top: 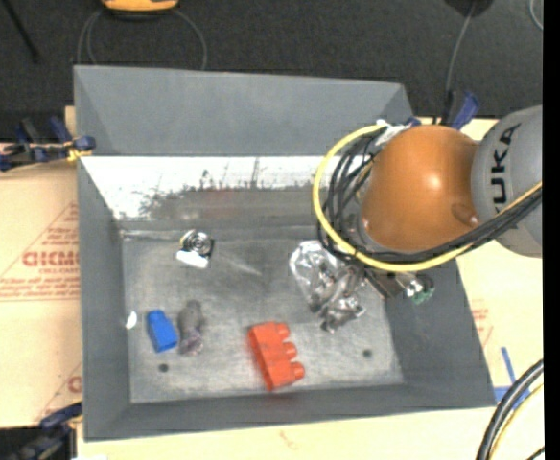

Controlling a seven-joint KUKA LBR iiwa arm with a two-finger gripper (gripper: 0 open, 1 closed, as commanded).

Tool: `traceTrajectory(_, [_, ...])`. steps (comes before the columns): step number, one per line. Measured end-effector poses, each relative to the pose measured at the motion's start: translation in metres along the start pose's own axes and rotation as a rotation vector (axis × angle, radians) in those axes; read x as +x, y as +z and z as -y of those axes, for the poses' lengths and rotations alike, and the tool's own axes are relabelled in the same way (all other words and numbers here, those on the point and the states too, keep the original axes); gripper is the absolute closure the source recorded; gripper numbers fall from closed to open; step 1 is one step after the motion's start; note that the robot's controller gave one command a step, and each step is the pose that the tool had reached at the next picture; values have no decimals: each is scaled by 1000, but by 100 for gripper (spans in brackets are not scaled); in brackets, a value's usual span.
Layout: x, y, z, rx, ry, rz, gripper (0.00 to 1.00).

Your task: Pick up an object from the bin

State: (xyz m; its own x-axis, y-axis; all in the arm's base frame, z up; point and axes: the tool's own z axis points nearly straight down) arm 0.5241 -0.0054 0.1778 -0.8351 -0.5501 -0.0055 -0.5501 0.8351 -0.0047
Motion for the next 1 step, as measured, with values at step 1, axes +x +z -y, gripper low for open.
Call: traceTrajectory(1, [2, -24, -3, -5, 145, -4, 100])
